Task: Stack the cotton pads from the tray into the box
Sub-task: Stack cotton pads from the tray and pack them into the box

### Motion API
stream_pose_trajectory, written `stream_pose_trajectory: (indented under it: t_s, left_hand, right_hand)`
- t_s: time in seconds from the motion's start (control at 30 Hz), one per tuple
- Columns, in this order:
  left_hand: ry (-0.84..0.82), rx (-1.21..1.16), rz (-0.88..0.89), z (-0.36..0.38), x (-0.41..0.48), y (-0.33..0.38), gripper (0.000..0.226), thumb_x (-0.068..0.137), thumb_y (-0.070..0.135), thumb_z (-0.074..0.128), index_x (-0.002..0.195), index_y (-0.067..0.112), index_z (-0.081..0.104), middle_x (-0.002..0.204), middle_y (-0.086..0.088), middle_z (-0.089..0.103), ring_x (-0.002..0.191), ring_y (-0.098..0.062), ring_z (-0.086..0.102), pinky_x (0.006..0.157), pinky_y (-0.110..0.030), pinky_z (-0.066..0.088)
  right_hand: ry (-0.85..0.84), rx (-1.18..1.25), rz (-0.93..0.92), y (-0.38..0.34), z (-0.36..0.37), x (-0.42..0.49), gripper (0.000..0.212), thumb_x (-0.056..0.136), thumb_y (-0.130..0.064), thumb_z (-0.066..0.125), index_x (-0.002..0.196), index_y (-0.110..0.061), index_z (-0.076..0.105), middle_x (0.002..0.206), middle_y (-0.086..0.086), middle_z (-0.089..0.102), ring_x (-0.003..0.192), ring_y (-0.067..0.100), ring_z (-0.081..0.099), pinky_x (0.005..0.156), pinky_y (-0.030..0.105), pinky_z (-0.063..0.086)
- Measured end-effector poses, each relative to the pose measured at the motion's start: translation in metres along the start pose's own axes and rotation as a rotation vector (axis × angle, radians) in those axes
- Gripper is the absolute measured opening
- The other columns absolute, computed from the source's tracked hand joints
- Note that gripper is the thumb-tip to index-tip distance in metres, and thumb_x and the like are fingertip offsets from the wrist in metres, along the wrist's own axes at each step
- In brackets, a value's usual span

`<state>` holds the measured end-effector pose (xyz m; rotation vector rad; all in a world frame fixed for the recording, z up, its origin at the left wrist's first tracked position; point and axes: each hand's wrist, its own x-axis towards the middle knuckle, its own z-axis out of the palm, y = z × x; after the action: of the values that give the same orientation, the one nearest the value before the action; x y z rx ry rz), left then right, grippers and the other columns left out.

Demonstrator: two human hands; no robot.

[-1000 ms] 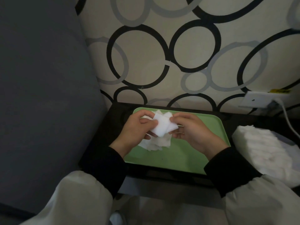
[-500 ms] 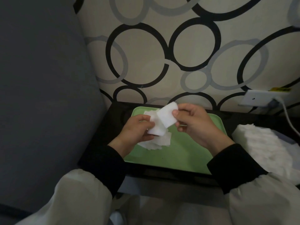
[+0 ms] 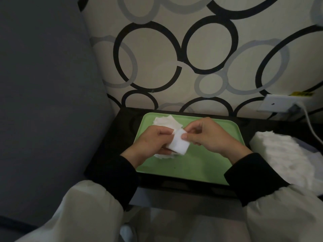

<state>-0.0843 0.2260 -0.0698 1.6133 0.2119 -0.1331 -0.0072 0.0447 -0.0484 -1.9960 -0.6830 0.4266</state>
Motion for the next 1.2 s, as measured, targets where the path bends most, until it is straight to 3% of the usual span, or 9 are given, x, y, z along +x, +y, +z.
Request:
stream_pose_trajectory:
  t_s: [0.13,0.33,0.43,0.57,0.77,0.97,1.07,1.13,1.2]
  left_hand:
    - [-0.027,0.055,-0.007,0.002,0.0,-0.001,0.024,0.098,0.006,0.056,0.116,0.006,0.072,0.107,-0.012,0.075,0.087,-0.019,0.074,0.069,-0.029,0.061]
    - [-0.015,-0.038,-0.047,0.004,0.0,0.002,0.021,0.099,0.026,0.059,0.107,0.011,0.071,0.099,-0.009,0.076,0.089,-0.024,0.075,0.071,-0.034,0.061]
    - [0.017,0.01,0.022,0.006,0.0,-0.003,0.016,0.093,0.014,0.068,0.107,0.006,0.07,0.093,-0.006,0.075,0.079,-0.015,0.074,0.064,-0.027,0.061]
    - [0.246,0.087,0.019,-0.004,0.009,-0.014,0.01,0.093,0.01,0.066,0.103,0.01,0.07,0.093,-0.001,0.073,0.082,-0.014,0.069,0.06,-0.022,0.055]
    - [0.432,0.085,0.017,-0.035,0.013,-0.018,0.011,0.094,0.016,0.065,0.089,0.026,0.067,0.095,-0.001,0.069,0.088,-0.017,0.065,0.064,-0.028,0.051]
    - [0.399,0.108,0.025,-0.041,0.014,-0.023,0.011,0.093,0.015,0.066,0.089,0.025,0.067,0.094,-0.001,0.071,0.085,-0.015,0.065,0.063,-0.027,0.052]
    - [0.381,0.122,0.029,-0.04,0.016,-0.024,0.011,0.093,0.014,0.066,0.09,0.025,0.068,0.092,0.001,0.071,0.083,-0.014,0.065,0.061,-0.024,0.051]
    - [0.374,0.117,0.026,-0.039,0.017,-0.024,0.011,0.093,0.015,0.066,0.089,0.025,0.068,0.09,0.003,0.071,0.082,-0.012,0.066,0.06,-0.023,0.051]
    - [0.371,0.111,0.03,-0.039,0.019,-0.023,0.011,0.093,0.015,0.066,0.089,0.025,0.068,0.09,0.002,0.071,0.081,-0.011,0.066,0.06,-0.023,0.051]
  right_hand:
    - [0.013,-0.027,0.003,0.003,0.001,0.002,0.004,0.082,-0.008,0.078,0.085,-0.007,0.075,0.065,-0.001,0.066,0.051,0.0,0.054,0.052,0.013,0.044]
    - [0.09,-0.064,0.02,0.013,0.01,0.009,0.015,0.075,-0.017,0.085,0.076,-0.018,0.07,0.069,0.002,0.068,0.059,0.011,0.059,0.061,0.028,0.047]
    - [0.222,-0.101,0.013,0.017,0.02,0.014,0.02,0.073,-0.022,0.085,0.071,-0.021,0.066,0.071,0.002,0.068,0.058,0.007,0.056,0.055,0.017,0.043]
    - [0.371,-0.161,0.085,0.032,0.029,0.023,0.001,0.09,-0.02,0.065,0.089,-0.021,0.065,0.083,-0.006,0.065,0.079,0.013,0.062,0.06,0.017,0.042]
    - [0.246,-0.123,0.169,0.048,0.041,0.044,0.035,0.092,-0.006,0.052,0.123,-0.021,0.061,0.114,-0.002,0.056,0.105,0.017,0.057,0.091,0.029,0.044]
    - [0.256,-0.07,0.297,0.051,0.044,0.069,0.045,0.088,-0.004,0.047,0.124,-0.026,0.063,0.097,-0.001,0.062,0.075,0.014,0.059,0.061,0.026,0.041]
    - [0.286,0.041,0.342,0.048,0.042,0.075,0.041,0.089,-0.002,0.05,0.122,-0.02,0.067,0.114,-0.002,0.061,0.09,0.015,0.061,0.078,0.025,0.046]
    - [0.283,0.099,0.352,0.046,0.042,0.075,0.036,0.091,-0.001,0.051,0.118,-0.016,0.071,0.116,-0.005,0.06,0.104,0.014,0.055,0.093,0.026,0.04]
    - [0.321,0.174,0.339,0.043,0.041,0.071,0.027,0.093,-0.006,0.055,0.111,-0.015,0.073,0.114,-0.006,0.064,0.106,0.014,0.056,0.096,0.029,0.04]
